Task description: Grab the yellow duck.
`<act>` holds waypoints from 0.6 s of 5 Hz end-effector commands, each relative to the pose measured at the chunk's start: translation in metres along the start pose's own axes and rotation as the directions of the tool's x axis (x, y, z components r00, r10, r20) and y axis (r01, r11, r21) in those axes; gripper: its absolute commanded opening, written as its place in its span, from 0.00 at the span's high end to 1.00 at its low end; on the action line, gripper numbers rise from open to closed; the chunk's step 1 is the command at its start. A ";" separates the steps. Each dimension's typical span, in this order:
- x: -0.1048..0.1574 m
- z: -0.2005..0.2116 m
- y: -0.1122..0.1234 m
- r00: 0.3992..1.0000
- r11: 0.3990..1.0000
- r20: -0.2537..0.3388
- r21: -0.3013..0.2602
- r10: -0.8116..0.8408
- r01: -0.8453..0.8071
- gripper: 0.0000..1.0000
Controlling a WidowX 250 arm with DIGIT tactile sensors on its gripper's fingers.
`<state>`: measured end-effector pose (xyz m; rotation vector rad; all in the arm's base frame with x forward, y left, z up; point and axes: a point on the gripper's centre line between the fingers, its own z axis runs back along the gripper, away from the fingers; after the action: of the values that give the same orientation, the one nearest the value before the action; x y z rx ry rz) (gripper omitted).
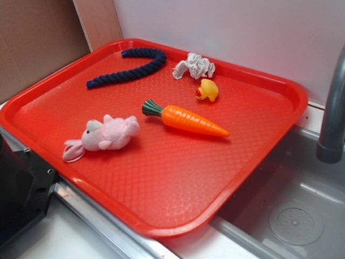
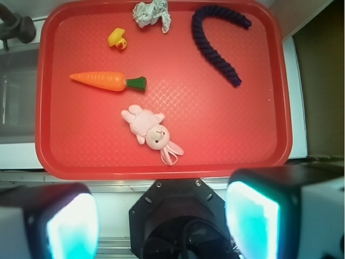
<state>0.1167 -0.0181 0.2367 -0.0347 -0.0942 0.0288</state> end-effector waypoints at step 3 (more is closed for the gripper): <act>0.037 -0.031 -0.010 0.938 0.945 0.115 -0.014 0.327 -0.328 0.00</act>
<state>0.1550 -0.0281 0.2032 -0.0403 -0.1842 0.3794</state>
